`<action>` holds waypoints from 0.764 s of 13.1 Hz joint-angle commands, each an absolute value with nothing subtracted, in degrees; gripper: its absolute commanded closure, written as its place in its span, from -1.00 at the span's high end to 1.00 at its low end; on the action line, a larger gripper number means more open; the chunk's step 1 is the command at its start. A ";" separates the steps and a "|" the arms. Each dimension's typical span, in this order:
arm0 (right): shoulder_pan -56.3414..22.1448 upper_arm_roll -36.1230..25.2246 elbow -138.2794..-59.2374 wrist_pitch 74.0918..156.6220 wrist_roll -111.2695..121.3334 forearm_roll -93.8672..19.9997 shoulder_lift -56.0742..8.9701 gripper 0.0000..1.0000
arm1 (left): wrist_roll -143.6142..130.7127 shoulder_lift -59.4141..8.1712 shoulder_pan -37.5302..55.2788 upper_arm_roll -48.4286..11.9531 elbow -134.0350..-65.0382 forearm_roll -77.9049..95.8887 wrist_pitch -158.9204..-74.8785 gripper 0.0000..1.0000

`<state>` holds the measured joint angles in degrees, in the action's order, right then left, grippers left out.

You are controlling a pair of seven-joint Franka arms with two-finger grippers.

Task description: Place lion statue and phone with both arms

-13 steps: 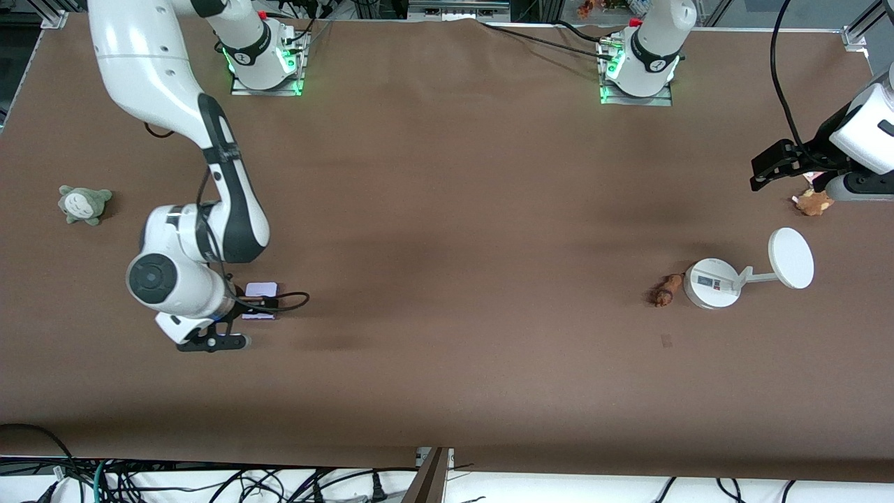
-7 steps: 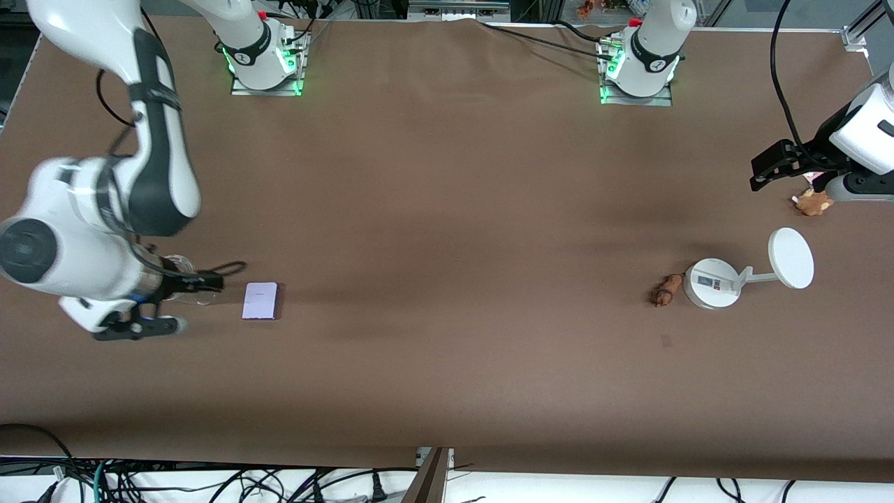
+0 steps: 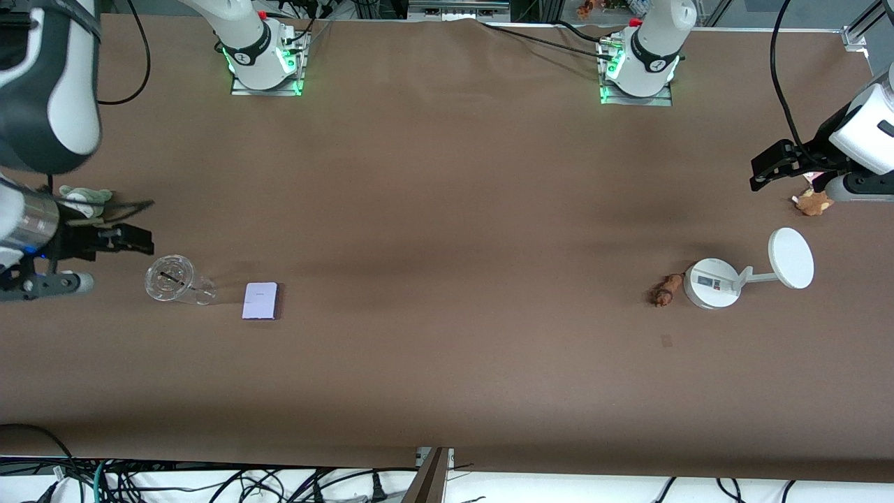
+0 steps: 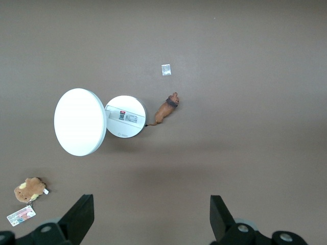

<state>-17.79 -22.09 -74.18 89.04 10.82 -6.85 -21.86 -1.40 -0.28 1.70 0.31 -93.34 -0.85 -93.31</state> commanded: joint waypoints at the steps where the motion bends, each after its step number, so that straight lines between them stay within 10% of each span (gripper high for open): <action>1: -9.54 -11.73 -83.46 88.94 10.28 -2.75 -12.07 1.00 | -0.61 -1.14 2.11 0.53 -91.49 -1.49 -91.93 1.00; 10: -2.63 -6.68 -90.53 87.46 10.28 -1.49 -2.72 1.00 | -0.62 -1.14 2.11 0.53 -91.49 -1.49 -91.93 1.00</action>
<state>-3.35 -7.86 -88.94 87.85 10.73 -2.47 -3.04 -1.40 -0.36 1.74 0.31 -93.30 -0.85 -93.29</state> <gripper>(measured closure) 0.000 0.000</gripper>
